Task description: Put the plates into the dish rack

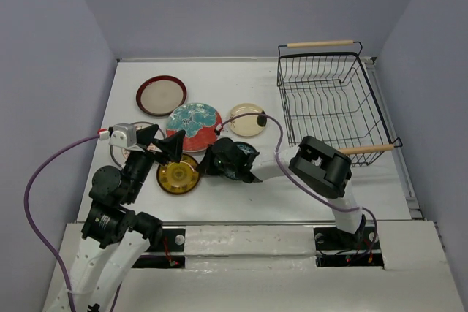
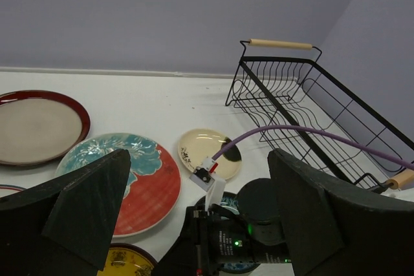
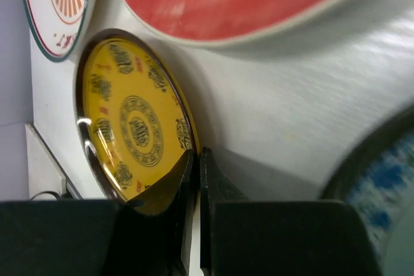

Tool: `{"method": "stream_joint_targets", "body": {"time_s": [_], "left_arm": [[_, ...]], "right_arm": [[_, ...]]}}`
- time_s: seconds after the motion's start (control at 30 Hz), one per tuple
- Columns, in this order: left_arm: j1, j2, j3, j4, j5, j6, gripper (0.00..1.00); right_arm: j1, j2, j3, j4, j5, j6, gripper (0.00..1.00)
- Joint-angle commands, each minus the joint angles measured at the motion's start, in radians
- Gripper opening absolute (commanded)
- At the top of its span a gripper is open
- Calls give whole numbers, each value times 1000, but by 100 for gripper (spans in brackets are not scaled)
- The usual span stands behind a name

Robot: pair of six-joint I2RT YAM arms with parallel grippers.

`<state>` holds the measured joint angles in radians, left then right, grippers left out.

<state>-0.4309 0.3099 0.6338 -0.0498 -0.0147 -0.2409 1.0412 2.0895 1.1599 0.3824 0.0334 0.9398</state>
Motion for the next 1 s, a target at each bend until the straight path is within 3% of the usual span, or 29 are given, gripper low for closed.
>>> {"method": "stream_joint_targets", "body": {"time_s": [0.0, 0.2, 0.37, 0.4, 0.53, 0.63, 0.7, 0.77, 0.97], "left_arm": [[-5, 1, -3, 42, 10, 17, 99], [-6, -8, -2, 38, 2, 20, 99], [-8, -14, 1, 28, -19, 14, 99], [-8, -17, 3, 27, -21, 12, 99], [-20, -29, 4, 18, -42, 12, 99], [-38, -43, 7, 4, -71, 18, 99], [-57, -52, 9, 1, -79, 23, 99], [-66, -57, 10, -2, -77, 26, 99], [-112, -66, 12, -12, -91, 29, 99]], "right_arm": [[16, -158, -95, -48, 97, -30, 7], [25, -460, -105, -320, 154, -211, 7], [-18, -667, 97, -660, 575, -449, 7], [-56, -696, 124, -706, 594, -481, 7], [-283, -790, 216, -720, 689, -640, 7], [-436, -780, 259, -638, 934, -886, 7], [-574, -780, 236, -473, 927, -976, 7], [-701, -755, 215, -416, 886, -1019, 7], [-857, -652, 228, -281, 774, -1169, 7]]}}
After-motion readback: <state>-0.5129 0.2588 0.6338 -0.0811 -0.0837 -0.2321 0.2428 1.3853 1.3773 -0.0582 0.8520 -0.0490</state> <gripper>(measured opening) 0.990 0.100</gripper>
